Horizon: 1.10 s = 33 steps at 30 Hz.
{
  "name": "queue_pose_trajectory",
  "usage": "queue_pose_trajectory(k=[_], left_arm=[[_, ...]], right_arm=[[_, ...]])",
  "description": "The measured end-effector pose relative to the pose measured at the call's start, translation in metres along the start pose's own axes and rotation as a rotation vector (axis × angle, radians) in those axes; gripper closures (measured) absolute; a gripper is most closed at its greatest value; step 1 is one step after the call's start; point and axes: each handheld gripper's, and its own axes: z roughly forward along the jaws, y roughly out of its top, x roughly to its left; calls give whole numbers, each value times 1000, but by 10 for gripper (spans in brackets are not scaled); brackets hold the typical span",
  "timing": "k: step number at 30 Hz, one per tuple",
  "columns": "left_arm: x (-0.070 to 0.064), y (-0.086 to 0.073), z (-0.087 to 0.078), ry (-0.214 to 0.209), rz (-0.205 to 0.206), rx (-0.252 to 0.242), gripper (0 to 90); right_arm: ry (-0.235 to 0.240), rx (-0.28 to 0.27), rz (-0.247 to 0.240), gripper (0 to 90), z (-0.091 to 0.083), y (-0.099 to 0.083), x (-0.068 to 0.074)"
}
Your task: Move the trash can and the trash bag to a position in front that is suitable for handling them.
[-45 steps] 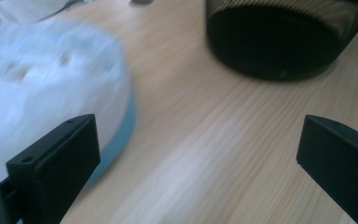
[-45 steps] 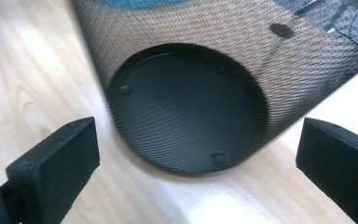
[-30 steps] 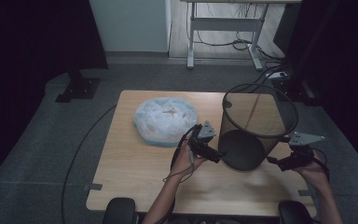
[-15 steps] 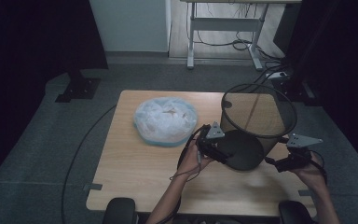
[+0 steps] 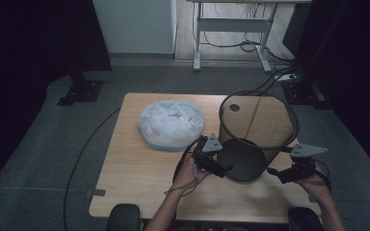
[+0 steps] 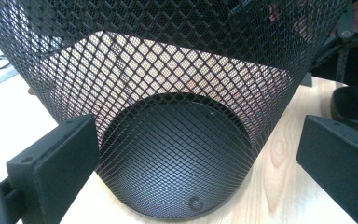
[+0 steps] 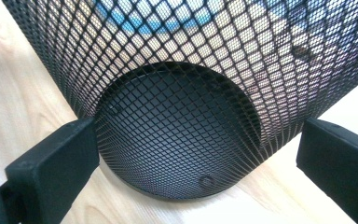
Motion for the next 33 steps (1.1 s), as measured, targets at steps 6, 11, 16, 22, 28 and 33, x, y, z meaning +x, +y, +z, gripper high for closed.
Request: queue_pose_trajectory(k=[6, 11, 16, 22, 28, 33], left_arm=[[-2, -12, -26, 24, -10, 3, 0], [-5, -22, -48, 35, -27, 3, 0], [-12, -34, -70, 48, -40, -4, 0], [-25, -47, -96, 49, -62, -21, 0], [-36, -52, -111, 67, -43, 6, 0], [-47, -59, -125, 84, -57, -5, 0]], right_arm=[[38, -2, -35, 0, 9, 7, 21], [70, -5, -62, 0, 15, 13, 38], [116, -34, -61, 0, 20, 16, 56], [171, -70, -49, 0, 25, 18, 75], [197, -69, -44, 0, 26, 21, 87], [220, -52, -79, 0, 24, 23, 104]])
